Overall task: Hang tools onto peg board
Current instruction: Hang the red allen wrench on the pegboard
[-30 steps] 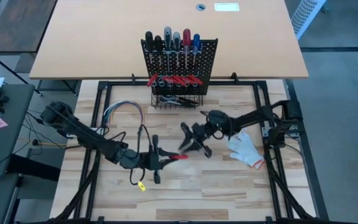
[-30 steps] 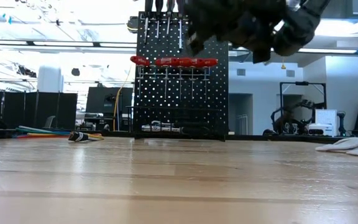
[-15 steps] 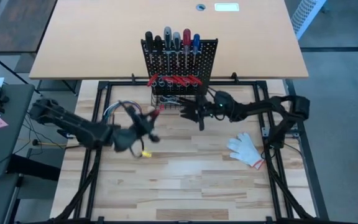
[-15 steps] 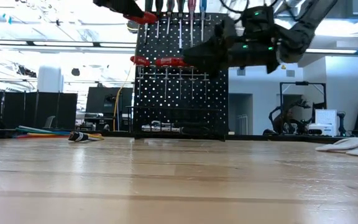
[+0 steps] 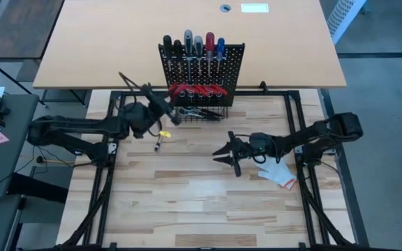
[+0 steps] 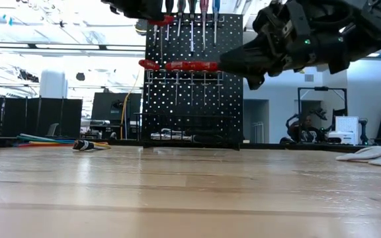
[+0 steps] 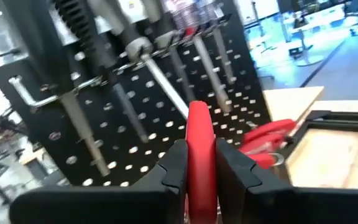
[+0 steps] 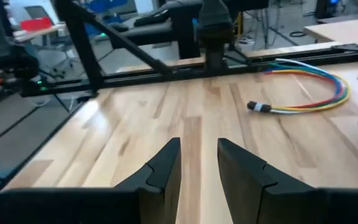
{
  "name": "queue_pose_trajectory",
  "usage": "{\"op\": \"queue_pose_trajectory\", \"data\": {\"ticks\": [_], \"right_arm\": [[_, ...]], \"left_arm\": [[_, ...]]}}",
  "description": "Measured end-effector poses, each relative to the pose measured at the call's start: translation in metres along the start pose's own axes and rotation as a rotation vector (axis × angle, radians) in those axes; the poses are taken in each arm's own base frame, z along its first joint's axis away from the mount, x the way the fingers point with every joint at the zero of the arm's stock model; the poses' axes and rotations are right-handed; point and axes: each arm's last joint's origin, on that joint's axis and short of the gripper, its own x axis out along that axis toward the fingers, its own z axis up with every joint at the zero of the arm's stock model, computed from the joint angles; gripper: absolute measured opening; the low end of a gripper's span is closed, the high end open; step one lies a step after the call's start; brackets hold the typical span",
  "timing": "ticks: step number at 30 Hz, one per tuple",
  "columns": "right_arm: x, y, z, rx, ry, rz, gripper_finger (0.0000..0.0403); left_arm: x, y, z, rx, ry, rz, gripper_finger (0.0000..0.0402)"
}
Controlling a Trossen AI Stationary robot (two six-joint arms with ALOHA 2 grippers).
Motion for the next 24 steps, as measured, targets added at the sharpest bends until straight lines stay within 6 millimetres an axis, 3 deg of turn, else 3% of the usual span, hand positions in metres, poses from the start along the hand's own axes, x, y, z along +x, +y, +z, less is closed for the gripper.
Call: {"op": "queue_pose_trajectory", "data": {"ticks": [12, 24], "right_arm": [[0.001, 0.001, 0.003, 0.004, -0.018, 0.004, 0.0112], [0.0, 0.001, 0.004, 0.005, -0.033, 0.005, 0.0112]], "left_arm": [[0.025, 0.016, -0.022, -0.046, 0.061, -0.055, 0.0041], [0.029, 0.022, -0.03, -0.107, 0.107, -0.077, 0.0041]]}}
